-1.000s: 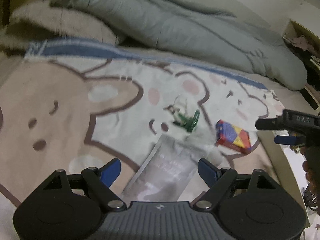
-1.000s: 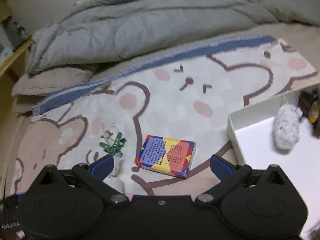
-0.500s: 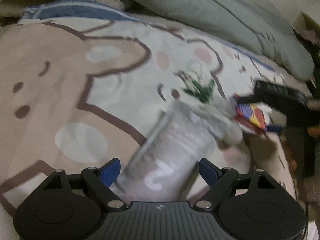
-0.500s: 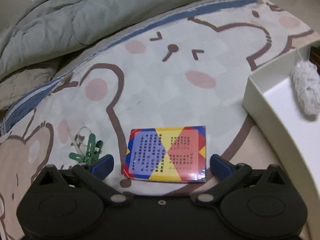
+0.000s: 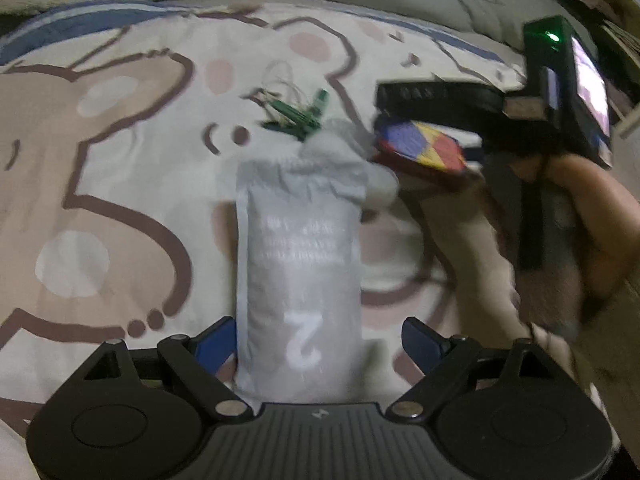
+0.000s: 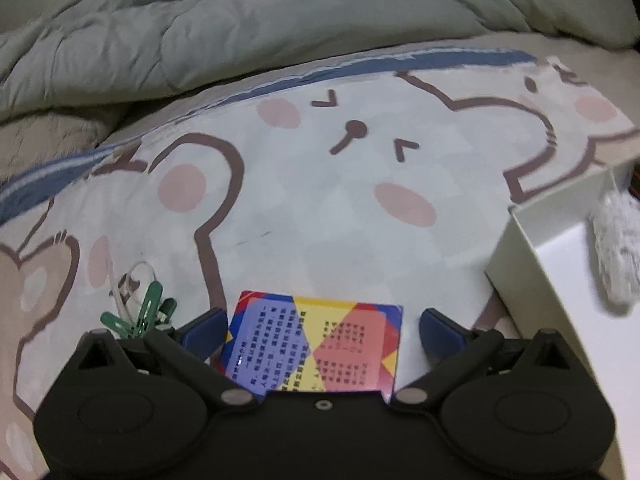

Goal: Organize objects
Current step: 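Grasp the colourful card box with the right tool while the left tool grasps the grey pouch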

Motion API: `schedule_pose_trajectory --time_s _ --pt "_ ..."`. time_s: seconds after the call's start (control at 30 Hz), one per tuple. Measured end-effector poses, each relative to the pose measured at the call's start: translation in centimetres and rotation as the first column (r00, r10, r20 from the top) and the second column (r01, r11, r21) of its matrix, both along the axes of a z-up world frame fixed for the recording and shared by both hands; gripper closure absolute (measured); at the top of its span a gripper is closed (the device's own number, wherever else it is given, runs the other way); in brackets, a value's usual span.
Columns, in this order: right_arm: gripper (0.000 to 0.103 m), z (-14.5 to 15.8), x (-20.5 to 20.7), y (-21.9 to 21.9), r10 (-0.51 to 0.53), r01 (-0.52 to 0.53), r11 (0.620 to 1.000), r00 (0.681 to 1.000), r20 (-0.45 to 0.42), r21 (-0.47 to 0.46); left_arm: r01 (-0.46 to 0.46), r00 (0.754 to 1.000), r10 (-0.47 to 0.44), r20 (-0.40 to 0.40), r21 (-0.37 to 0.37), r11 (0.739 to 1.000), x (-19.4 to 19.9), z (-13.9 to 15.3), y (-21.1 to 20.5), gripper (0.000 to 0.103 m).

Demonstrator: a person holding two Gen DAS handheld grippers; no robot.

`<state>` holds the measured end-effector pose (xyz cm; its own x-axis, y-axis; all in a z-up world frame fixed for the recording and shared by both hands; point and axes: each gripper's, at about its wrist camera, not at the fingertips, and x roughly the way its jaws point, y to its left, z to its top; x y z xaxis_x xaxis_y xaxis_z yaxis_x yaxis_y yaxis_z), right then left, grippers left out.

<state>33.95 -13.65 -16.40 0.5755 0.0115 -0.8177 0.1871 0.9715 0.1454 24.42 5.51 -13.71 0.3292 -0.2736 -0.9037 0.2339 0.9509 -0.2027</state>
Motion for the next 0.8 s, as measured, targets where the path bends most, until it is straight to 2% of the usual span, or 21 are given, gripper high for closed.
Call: schedule_pose_trajectory --time_s 0.17,0.37,0.57,0.8 --pt "0.001 -0.3 0.6 1.0 0.089 -0.091 0.994 0.995 -0.04 -0.065 -0.082 0.995 0.078 0.057 0.073 0.994 0.9 -0.5 -0.6 0.013" --pt "0.003 -0.3 0.1 1.2 0.219 -0.222 0.97 0.975 -0.033 -0.099 -0.09 0.993 0.085 0.075 0.063 0.994 1.2 -0.8 -1.5 0.015" --pt "0.003 0.2 -1.6 0.4 0.414 -0.419 0.9 0.908 -0.067 -0.117 -0.096 0.993 0.086 0.086 0.122 0.988 1.2 -1.6 -2.7 0.02" --pt "0.003 0.7 -5.2 0.1 0.605 -0.617 0.775 0.786 -0.127 -0.134 -0.138 0.987 0.128 0.1 0.109 0.984 1.1 -1.4 -1.8 0.036"
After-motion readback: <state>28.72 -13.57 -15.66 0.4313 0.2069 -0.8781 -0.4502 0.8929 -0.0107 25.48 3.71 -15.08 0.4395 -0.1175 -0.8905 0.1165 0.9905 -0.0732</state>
